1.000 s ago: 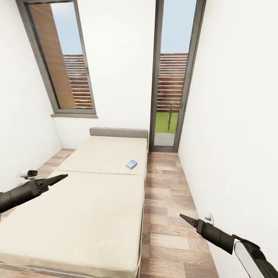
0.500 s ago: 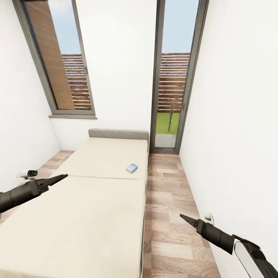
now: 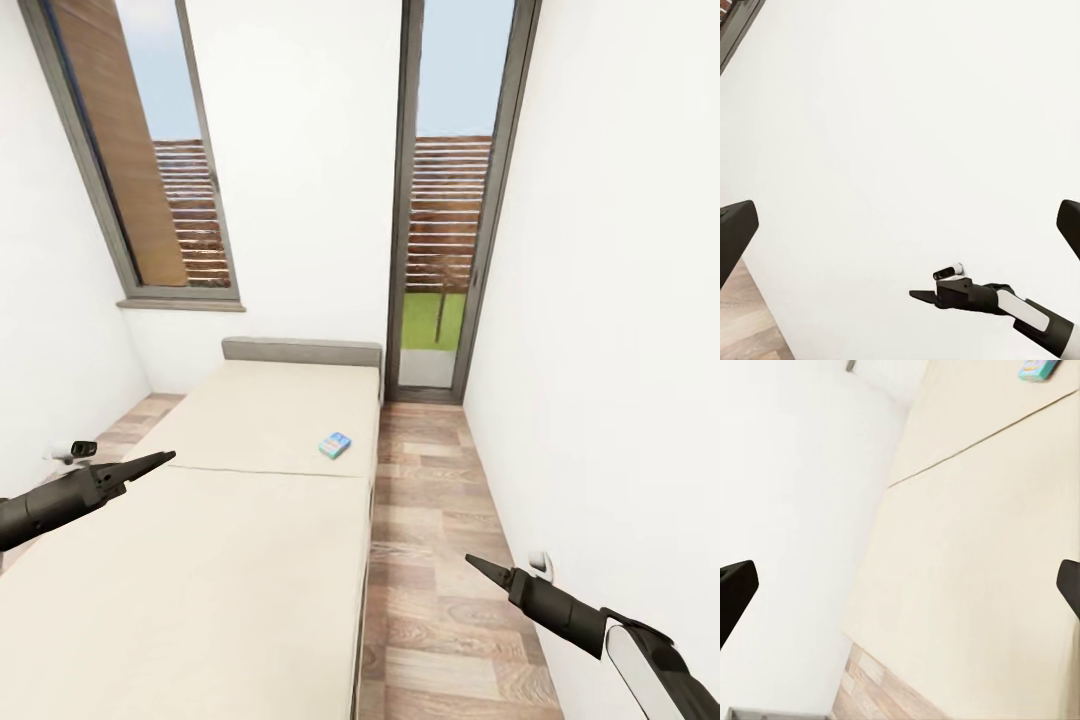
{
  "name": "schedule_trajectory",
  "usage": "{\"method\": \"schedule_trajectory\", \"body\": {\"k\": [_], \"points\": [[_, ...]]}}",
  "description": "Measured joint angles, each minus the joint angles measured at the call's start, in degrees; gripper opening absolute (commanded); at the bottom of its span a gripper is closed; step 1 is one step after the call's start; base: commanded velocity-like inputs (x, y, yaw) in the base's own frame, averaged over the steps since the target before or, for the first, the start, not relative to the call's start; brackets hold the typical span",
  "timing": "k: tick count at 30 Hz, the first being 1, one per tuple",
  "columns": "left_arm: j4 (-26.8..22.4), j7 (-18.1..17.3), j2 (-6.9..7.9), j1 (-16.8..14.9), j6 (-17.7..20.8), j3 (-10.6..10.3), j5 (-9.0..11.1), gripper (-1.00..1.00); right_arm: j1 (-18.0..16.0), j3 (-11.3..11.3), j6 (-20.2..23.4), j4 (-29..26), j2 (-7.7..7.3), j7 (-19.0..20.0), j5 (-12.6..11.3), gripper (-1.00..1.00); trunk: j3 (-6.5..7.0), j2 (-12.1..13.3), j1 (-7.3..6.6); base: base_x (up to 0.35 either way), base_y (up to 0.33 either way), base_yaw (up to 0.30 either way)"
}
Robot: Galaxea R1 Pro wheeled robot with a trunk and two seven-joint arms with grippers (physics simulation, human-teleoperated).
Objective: Put all the toys in the child's room - the three board games (two on the bed and one on the table), the two jigsaw puzzles on the table, and the tennis ball on the table - inside the toy box on the table in the child's room.
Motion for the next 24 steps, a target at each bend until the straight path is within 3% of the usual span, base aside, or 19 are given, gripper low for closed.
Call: {"method": "schedule_trajectory", "body": {"k": [24], "points": [[0.0,0.0,0.0,0.0,0.0,0.0,0.0,1.0,0.0,0.0,-0.1,-0.1,0.26,0.0,0.1,1.0,0.0,0.0,0.0,-0.026,-0.032,0.063]]}}
